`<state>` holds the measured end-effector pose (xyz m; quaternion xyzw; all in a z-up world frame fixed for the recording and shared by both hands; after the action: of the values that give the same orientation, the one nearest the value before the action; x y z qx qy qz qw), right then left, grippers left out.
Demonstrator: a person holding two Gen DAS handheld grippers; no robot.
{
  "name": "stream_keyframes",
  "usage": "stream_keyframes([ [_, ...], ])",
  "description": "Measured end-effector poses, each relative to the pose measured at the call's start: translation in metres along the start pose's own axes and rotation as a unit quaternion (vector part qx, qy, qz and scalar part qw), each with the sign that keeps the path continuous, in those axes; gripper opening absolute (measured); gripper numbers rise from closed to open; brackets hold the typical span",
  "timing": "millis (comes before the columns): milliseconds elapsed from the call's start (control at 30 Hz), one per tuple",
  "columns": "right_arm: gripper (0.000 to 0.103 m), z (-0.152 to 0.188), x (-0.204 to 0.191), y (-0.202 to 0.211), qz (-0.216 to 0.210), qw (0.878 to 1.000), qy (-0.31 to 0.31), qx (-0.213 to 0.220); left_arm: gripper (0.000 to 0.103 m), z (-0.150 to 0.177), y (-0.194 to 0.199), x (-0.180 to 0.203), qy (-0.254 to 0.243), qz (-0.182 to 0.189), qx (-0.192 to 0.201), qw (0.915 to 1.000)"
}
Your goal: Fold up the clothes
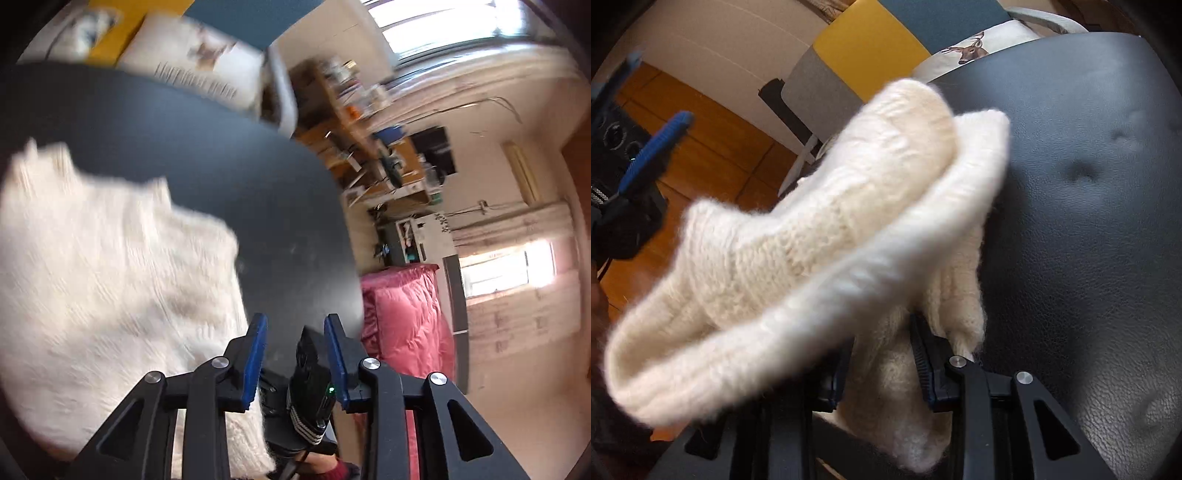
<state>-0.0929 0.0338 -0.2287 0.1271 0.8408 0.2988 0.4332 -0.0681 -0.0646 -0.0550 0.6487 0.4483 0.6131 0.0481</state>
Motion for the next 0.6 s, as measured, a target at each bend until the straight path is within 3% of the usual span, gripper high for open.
stream_keyframes([
  [100,0.031,0.006,0.002,0.020,-0.001,1.000,-0.012,0.019,0.041,0.001,0.040,-0.007,-0.032,-0.020,0.040,0.9985],
  [300,0.036,0.018,0.005,0.064,0.000,0.997,-0.038,0.060,0.042,0.037,0.099,-0.065,-0.061,-0.082,0.092,0.9905],
  [400,0.037,0.024,0.007,0.086,0.000,0.995,-0.050,0.081,0.042,0.066,0.109,-0.098,-0.084,-0.096,0.076,0.9889],
  [467,0.037,0.014,-0.008,0.084,-0.025,0.996,-0.041,0.075,0.042,0.090,0.113,-0.109,-0.118,-0.093,0.062,0.9867],
  [600,0.039,-0.009,-0.044,0.072,-0.075,0.996,-0.014,0.049,0.042,0.134,0.106,-0.107,-0.233,-0.127,0.037,0.9635],
])
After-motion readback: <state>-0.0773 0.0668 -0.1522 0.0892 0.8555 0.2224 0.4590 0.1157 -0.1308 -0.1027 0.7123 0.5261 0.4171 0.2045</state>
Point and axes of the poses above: each gripper's, at about its wrist camera, not at the fingertips, and y roughly against the way its jaws point, x to its right, z to its underside, the point moved 3 cm from there along -y, roughly the way its jaws point, and after that the axes turned 3 degrees about y, right-handed, at the moved point
